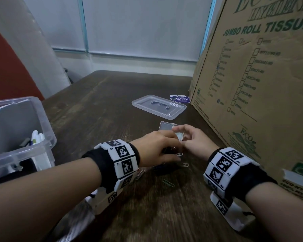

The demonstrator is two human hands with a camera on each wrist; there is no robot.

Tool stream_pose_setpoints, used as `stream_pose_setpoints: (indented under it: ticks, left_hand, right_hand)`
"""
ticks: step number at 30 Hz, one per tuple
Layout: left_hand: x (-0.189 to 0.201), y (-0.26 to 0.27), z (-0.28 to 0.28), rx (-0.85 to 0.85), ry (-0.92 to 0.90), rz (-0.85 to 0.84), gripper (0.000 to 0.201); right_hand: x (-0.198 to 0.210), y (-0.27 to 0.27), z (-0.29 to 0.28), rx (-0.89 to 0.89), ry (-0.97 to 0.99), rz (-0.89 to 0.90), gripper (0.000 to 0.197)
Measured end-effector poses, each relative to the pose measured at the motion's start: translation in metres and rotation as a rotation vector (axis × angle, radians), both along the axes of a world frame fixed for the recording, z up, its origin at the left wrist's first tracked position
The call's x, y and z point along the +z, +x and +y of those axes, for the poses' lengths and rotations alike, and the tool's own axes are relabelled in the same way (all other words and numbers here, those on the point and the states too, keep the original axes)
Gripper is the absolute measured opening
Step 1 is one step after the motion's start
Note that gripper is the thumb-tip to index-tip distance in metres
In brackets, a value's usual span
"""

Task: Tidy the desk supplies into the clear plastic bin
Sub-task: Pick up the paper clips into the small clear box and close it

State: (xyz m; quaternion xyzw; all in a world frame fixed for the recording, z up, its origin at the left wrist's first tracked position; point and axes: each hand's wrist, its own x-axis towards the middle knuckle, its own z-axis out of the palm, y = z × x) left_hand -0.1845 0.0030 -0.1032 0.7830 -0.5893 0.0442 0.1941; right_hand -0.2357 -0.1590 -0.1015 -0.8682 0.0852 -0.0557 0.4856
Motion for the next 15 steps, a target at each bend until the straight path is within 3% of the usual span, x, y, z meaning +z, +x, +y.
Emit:
stream_pose_setpoints:
  ticks: [5, 11, 13, 15]
  left_hand:
    - [0.0, 0.001, 0.001, 0.066, -0.086, 0.059, 0.023]
    - [0.005, 0.005, 0.007, 0.112, -0.112, 0.008, 0.022]
    - [0.01, 0.008, 0.013, 0.179, -0.182, -0.087, 0.022]
    - [0.016, 0.012, 0.022, 0.341, -0.104, -0.11, 0.023]
  right_hand:
    - [-0.004, 0.005, 0.0, -0.069, 0.018, -0.001, 0.04]
    - [-0.006, 0.007, -0.003, -0.086, -0.016, -0.019, 0.04]
    - [-0.006, 0.007, -0.003, -0.102, -0.048, -0.026, 0.039]
    - [-0.008, 0.009, -0.004, -0.135, -0.084, -0.035, 0.041]
